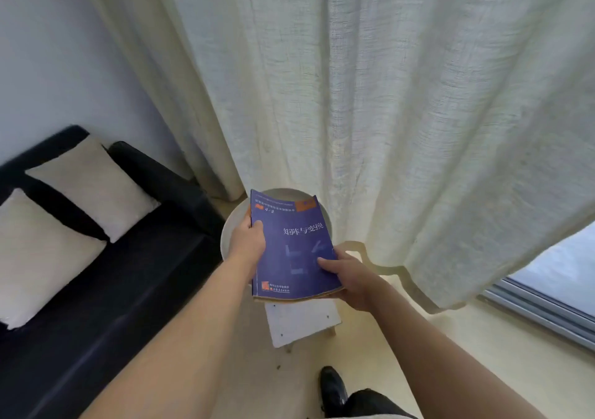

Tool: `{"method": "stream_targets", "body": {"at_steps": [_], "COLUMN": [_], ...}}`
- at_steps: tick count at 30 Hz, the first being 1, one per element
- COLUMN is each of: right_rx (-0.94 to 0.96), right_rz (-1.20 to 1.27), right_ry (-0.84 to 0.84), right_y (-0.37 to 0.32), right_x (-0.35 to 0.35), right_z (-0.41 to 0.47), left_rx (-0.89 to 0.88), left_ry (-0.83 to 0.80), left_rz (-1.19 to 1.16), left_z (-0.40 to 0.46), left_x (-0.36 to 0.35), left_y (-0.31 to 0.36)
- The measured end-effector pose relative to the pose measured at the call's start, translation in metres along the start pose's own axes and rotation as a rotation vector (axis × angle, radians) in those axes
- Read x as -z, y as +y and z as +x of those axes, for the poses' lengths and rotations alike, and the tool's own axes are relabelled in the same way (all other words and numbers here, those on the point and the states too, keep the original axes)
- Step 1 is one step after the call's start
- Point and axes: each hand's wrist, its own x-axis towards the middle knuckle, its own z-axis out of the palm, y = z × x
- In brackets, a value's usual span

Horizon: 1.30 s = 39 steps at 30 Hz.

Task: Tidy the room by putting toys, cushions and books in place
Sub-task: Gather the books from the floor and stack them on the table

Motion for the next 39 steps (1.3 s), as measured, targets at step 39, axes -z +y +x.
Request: {"method": "stream_targets", "body": {"at_steps": [39], "right_rx": [-0.234], "right_rz": [0.006], "right_ry": [0.651], "right_y": [-0.025], "right_x": [-0.122], "right_z": [0.336], "left_rx": [0.318], "left_ry": [-0.423], "left_rz": [0.195], "left_z": [0.368], "left_x": [0.117], "left_y": [-0.006]}}
